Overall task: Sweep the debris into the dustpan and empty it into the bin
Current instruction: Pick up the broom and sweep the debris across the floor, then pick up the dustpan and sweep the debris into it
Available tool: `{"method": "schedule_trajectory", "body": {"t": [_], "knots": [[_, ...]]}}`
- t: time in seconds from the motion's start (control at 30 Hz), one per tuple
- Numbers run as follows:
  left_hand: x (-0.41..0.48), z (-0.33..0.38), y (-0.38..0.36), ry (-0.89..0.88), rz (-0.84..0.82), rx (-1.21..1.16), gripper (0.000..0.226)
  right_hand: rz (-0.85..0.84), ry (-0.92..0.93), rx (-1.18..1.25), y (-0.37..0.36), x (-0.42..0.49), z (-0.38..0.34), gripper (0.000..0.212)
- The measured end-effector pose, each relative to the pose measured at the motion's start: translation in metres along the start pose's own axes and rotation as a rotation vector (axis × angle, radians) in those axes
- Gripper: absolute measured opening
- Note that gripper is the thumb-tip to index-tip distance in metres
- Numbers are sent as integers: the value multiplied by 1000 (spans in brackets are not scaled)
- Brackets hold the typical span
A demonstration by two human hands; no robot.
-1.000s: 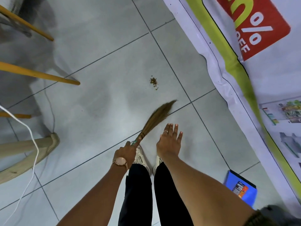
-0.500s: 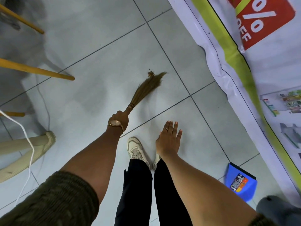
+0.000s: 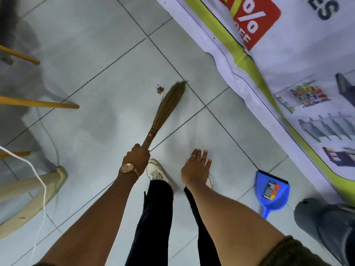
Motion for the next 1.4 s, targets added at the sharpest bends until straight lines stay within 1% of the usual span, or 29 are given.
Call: {"method": "schedule_trajectory", "body": {"t": [0.13, 0.27, 0.4, 0.5, 0.6, 0.67, 0.8, 0.87, 1.0, 1.1, 1.17, 1.23, 1.4], "knots": [[-29, 35, -23, -32, -3, 19, 68, -27, -4, -5, 1, -4, 48, 59], [-51, 82, -77, -116, -20, 46, 70, -34, -28, 9, -15, 2, 119, 56], [-62, 145, -136, -105, -91, 23, 77, -47, -102, 56, -39, 10, 191, 53], [-72, 194, -183, -79, -136, 22, 68, -58, -209, 81, -65, 20, 253, 52], [-76, 228, -228, -44, -134, 12, 51, -44, -350, 120, -101, 27, 311, 50], [-75, 244, -258, -47, -134, 28, 46, -28, -453, 151, -125, 30, 346, 48], [-68, 260, -308, -83, -132, 89, 46, -33, -600, 188, -173, 36, 402, 49], [-61, 268, -336, -145, -141, 139, 43, -46, -707, 199, -199, 39, 433, 52], [-43, 270, -383, -194, -188, 157, 39, -62, -838, 238, -243, 49, 474, 60], [-30, 268, -421, -218, -169, 190, 43, -59, -921, 260, -282, 62, 500, 66], [-20, 265, -447, -216, -135, 191, 44, -24, -986, 279, -308, 74, 518, 70], [-11, 260, -466, -196, -105, 170, 47, 15, -1024, 293, -328, 85, 534, 72], [6, 244, -510, -206, -94, 176, 52, 86, -1075, 377, -368, 105, 570, 75]]}}
Point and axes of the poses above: each hand's wrist, its own x-axis towards the middle knuckle, its own y-axis out of the back of the hand, z = x × y, the point moved 4 cm from there along x, towards the middle knuckle, and after that the axes turned 11 degrees about z, right-handed, at the moved point
